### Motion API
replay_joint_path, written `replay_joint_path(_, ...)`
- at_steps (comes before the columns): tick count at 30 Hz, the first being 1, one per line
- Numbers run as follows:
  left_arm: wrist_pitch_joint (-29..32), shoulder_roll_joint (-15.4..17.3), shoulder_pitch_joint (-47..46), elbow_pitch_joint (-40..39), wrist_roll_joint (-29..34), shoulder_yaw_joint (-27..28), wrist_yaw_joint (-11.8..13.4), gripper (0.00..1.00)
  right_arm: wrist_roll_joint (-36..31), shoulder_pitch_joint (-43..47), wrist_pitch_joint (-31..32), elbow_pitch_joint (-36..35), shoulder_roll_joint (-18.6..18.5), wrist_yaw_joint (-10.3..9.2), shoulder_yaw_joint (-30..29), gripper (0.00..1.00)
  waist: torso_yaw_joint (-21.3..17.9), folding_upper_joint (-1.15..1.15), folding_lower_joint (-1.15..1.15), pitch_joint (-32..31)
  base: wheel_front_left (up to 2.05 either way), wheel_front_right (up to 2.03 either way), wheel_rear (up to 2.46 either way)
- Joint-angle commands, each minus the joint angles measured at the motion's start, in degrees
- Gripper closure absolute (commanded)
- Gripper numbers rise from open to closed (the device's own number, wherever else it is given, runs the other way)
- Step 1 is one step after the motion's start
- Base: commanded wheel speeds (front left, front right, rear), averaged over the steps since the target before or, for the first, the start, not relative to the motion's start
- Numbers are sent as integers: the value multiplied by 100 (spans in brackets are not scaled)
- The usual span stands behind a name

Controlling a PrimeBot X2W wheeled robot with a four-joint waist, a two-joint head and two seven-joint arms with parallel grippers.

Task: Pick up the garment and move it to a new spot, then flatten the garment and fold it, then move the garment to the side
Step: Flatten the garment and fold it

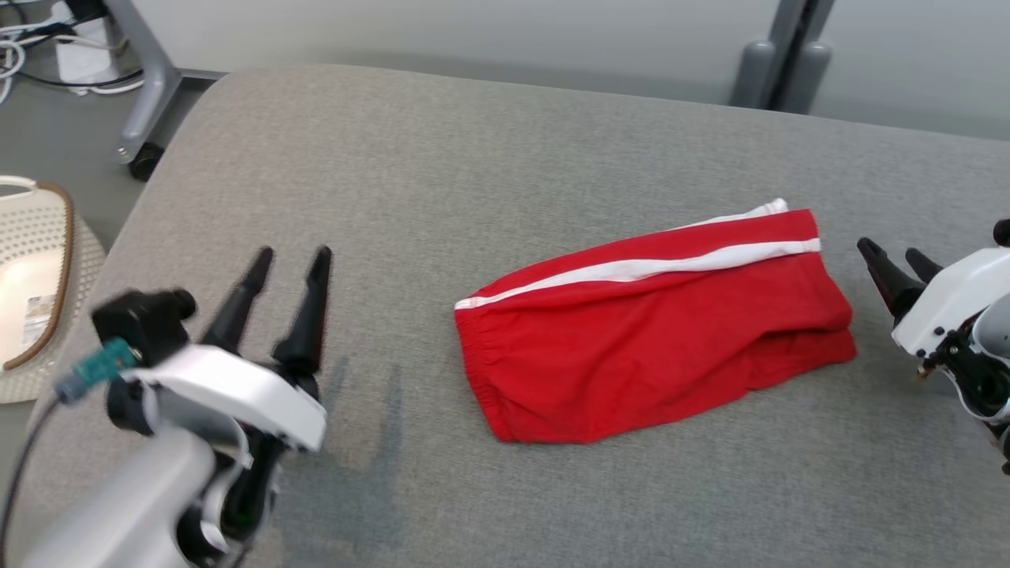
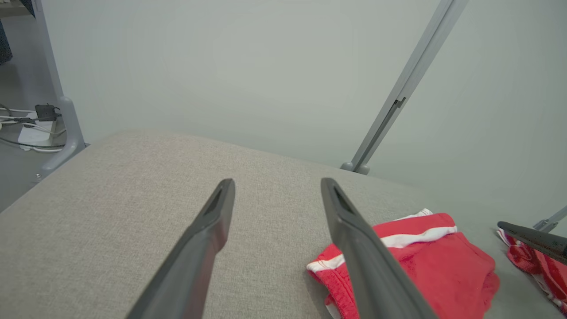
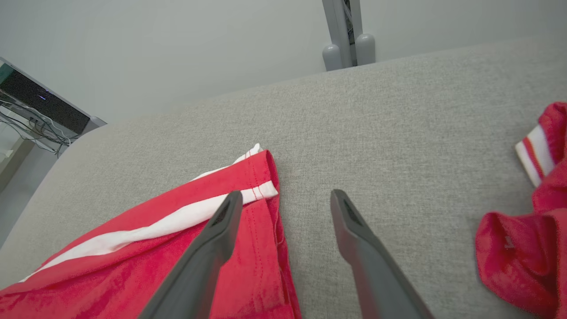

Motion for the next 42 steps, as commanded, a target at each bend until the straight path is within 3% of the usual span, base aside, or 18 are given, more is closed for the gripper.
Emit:
replay_joint_path(1, -21, -171, 367, -125, 245, 149, -16, 0, 78, 99, 135, 215, 29, 13, 6, 0, 206, 0, 0, 28, 0, 0, 0)
replay_joint_path(13, -24, -968, 1168, -257, 1485, 787, -200, 0, 564, 183, 974, 1063, 172, 13, -110, 0, 669, 0, 0, 62, 0, 0, 0)
replay_joint_path(22, -24, -1467, 1643, -57, 2249, 1385, -430, 0, 884, 299, 1343, 876, 412, 13, -185, 0, 828, 0, 0, 59, 0, 0, 0)
replay_joint_path(23, -24, -1508, 1669, -35, 2303, 1416, -456, 0, 885, 288, 1335, 870, 416, 13, -184, 14, 841, 0, 0, 52, 0, 0, 0)
replay_joint_path(24, -24, -1550, 1686, -5, 2350, 1443, -493, 0, 875, 273, 1319, 875, 415, 13, -179, 55, 852, 0, 0, 43, 0, 0, 0)
replay_joint_path(26, -25, -1626, 1699, 51, 2435, 1465, -551, 0, 856, 234, 1233, 871, 419, 13, -199, 100, 872, 0, 0, 18, 0, 0, 0)
replay_joint_path(33, -25, -1747, 1818, 238, 2608, 1544, -693, 0, 959, 339, 907, 786, 348, 13, -353, 100, 773, 0, 0, -150, 0, 0, 0)
replay_joint_path(42, -20, -1735, 1950, 373, 2665, 1495, -758, 0, 1034, 818, 492, 390, 119, 13, -456, 100, 304, 0, 0, -463, 0, 0, 0)
